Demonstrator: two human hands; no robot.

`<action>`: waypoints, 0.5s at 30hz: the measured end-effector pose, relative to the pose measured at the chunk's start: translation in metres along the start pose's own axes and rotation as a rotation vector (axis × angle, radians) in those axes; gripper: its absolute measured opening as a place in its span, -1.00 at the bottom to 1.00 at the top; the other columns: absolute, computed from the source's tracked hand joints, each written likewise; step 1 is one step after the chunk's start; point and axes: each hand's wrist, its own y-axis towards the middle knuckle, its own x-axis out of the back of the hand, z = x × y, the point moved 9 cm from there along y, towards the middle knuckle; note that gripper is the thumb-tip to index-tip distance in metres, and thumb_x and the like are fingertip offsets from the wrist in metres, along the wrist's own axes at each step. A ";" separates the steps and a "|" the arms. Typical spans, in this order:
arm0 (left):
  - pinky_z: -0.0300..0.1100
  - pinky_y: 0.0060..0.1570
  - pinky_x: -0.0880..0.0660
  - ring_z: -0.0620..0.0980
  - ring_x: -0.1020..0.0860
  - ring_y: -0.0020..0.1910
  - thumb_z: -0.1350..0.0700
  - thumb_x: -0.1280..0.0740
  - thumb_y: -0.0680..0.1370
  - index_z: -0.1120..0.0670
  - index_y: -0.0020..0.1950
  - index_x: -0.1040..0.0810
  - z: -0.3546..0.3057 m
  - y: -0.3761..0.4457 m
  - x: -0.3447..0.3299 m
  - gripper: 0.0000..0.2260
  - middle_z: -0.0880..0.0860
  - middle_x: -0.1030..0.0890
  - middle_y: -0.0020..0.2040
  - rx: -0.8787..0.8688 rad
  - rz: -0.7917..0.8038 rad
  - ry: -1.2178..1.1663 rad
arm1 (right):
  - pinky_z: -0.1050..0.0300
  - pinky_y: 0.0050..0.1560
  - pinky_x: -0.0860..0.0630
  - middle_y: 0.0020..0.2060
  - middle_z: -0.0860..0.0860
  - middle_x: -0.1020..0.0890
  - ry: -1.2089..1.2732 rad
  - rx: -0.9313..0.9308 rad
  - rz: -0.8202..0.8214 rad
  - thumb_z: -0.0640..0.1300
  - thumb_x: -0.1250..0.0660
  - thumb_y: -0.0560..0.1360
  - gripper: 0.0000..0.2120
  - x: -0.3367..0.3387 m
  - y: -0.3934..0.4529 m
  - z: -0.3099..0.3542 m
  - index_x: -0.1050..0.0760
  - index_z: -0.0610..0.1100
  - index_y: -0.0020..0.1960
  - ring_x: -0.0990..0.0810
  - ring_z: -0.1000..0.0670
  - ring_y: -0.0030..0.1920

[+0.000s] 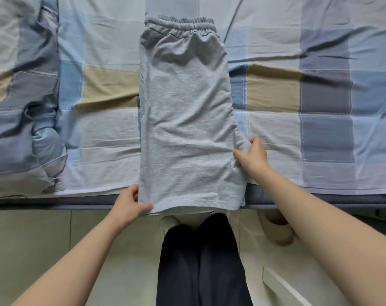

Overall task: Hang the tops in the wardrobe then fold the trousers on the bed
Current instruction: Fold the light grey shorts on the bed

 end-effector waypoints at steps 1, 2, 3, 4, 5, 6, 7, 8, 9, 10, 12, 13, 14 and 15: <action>-0.17 -0.07 -0.57 -0.04 -0.66 -0.04 0.31 -0.52 0.36 0.05 0.08 -0.51 0.000 -0.003 0.000 -0.62 -0.02 -0.67 -0.01 -0.017 0.003 0.003 | 0.08 -0.27 -0.34 -0.06 -0.05 -0.48 -0.112 0.174 -0.054 -0.22 -0.28 0.50 -0.69 0.001 -0.009 0.014 -0.26 -0.14 0.18 -0.50 -0.08 -0.15; -0.10 -0.03 -0.59 -0.03 -0.67 -0.05 0.30 -0.53 0.35 0.05 0.12 -0.46 0.000 -0.006 -0.001 -0.57 -0.01 -0.67 0.00 -0.034 0.002 0.014 | 0.09 -0.33 -0.29 -0.10 -0.01 -0.44 -0.247 0.392 -0.074 -0.27 -0.22 0.51 -0.69 -0.002 -0.022 0.030 -0.24 -0.10 0.21 -0.46 -0.05 -0.22; -0.04 0.01 -0.60 -0.03 -0.67 -0.06 0.29 -0.54 0.34 0.03 0.18 -0.41 -0.001 -0.009 0.000 -0.49 0.00 -0.65 0.02 -0.050 -0.004 0.025 | 0.11 -0.36 -0.29 -0.12 -0.02 -0.42 -0.402 0.629 -0.068 -0.33 -0.19 0.49 -0.63 -0.011 -0.040 0.046 -0.25 -0.10 0.25 -0.45 -0.04 -0.25; -0.01 0.02 -0.60 -0.03 -0.66 -0.06 0.28 -0.54 0.34 -0.02 0.27 -0.35 -0.001 -0.011 0.000 -0.39 0.01 -0.63 0.04 -0.067 -0.010 0.031 | 0.08 -0.34 -0.36 -0.10 -0.07 -0.44 -0.586 0.856 -0.036 -0.39 -0.21 0.44 -0.56 -0.025 -0.057 0.054 -0.29 -0.14 0.28 -0.47 -0.09 -0.22; 0.00 0.02 -0.60 -0.03 -0.66 -0.07 0.28 -0.53 0.35 -0.09 0.38 -0.26 -0.002 -0.013 0.001 -0.27 0.00 -0.61 0.04 -0.086 -0.011 0.026 | 0.01 -0.26 -0.45 -0.06 -0.13 -0.48 -0.771 1.047 0.014 -0.40 -0.23 0.42 -0.55 -0.039 -0.072 0.055 -0.34 -0.21 0.29 -0.50 -0.15 -0.15; -0.02 0.00 -0.60 -0.03 -0.67 -0.09 0.28 -0.52 0.35 -0.17 0.45 -0.16 -0.003 -0.014 0.001 -0.16 0.00 -0.60 0.04 -0.109 -0.005 0.011 | -0.04 -0.12 -0.50 0.01 -0.17 -0.52 -0.934 1.176 0.078 -0.37 -0.22 0.44 -0.58 -0.050 -0.081 0.050 -0.38 -0.25 0.30 -0.52 -0.19 -0.04; -0.04 -0.03 -0.60 -0.03 -0.68 -0.13 0.28 -0.51 0.36 -0.26 0.49 -0.08 -0.006 -0.016 0.000 -0.08 -0.02 -0.59 0.03 -0.141 0.003 0.001 | -0.04 0.00 -0.52 0.08 -0.17 -0.55 -1.034 1.270 0.141 -0.32 -0.19 0.48 -0.60 -0.053 -0.086 0.045 -0.40 -0.26 0.32 -0.53 -0.19 0.05; -0.07 -0.05 -0.60 -0.04 -0.68 -0.16 0.27 -0.50 0.36 -0.33 0.49 -0.02 -0.009 -0.017 0.002 -0.04 -0.04 -0.59 0.02 -0.181 0.009 0.010 | 0.00 0.08 -0.53 0.13 -0.16 -0.57 -1.064 1.354 0.197 -0.31 -0.18 0.49 -0.60 -0.052 -0.089 0.042 -0.42 -0.27 0.33 -0.54 -0.16 0.11; -0.11 -0.08 -0.59 -0.06 -0.67 -0.18 0.26 -0.49 0.36 -0.40 0.48 0.00 -0.013 -0.018 0.002 -0.02 -0.07 -0.58 0.01 -0.226 0.017 0.044 | 0.05 0.13 -0.53 0.18 -0.16 -0.57 -1.068 1.398 0.283 -0.33 -0.20 0.48 -0.59 -0.050 -0.089 0.037 -0.42 -0.28 0.33 -0.55 -0.14 0.17; -0.15 -0.10 -0.58 -0.10 -0.66 -0.18 0.24 -0.48 0.36 -0.44 0.46 0.00 -0.017 -0.019 0.002 -0.03 -0.10 -0.58 0.03 -0.275 0.030 0.101 | 0.08 0.19 -0.50 0.25 -0.17 -0.53 -1.078 1.406 0.389 -0.38 -0.22 0.47 -0.56 -0.047 -0.086 0.032 -0.41 -0.29 0.34 -0.52 -0.14 0.24; -0.26 -0.13 -0.54 -0.21 -0.61 -0.10 0.23 -0.44 0.35 -0.47 0.45 -0.01 -0.027 -0.019 0.001 -0.05 -0.16 -0.55 0.12 -0.371 0.064 0.239 | 0.08 0.27 -0.46 0.37 -0.19 -0.42 -1.133 1.450 0.539 -0.43 -0.24 0.45 -0.52 -0.040 -0.079 0.028 -0.37 -0.29 0.36 -0.45 -0.15 0.34; -0.33 -0.14 -0.49 -0.24 -0.58 -0.04 0.25 -0.41 0.35 -0.46 0.46 0.00 -0.031 -0.019 0.000 -0.05 -0.18 -0.51 0.16 -0.408 0.079 0.300 | 0.07 0.26 -0.47 0.39 -0.20 -0.41 -1.148 1.504 0.559 -0.43 -0.25 0.44 -0.52 -0.037 -0.077 0.030 -0.38 -0.30 0.36 -0.46 -0.16 0.33; -0.38 -0.13 -0.45 -0.22 -0.55 0.02 0.28 -0.36 0.34 -0.44 0.48 0.01 -0.033 -0.018 -0.002 -0.05 -0.17 -0.47 0.17 -0.446 0.104 0.362 | 0.04 0.27 -0.47 0.38 -0.21 -0.42 -1.168 1.563 0.552 -0.42 -0.25 0.42 -0.51 -0.033 -0.075 0.034 -0.40 -0.30 0.35 -0.48 -0.16 0.32; -0.40 -0.13 -0.42 -0.18 -0.52 0.04 0.32 -0.30 0.33 -0.43 0.49 0.01 -0.036 -0.017 -0.004 -0.04 -0.18 -0.43 0.16 -0.493 0.138 0.431 | 0.03 0.30 -0.43 0.38 -0.20 -0.43 -1.207 1.609 0.537 -0.40 -0.25 0.41 -0.49 -0.032 -0.071 0.037 -0.41 -0.30 0.36 -0.49 -0.15 0.32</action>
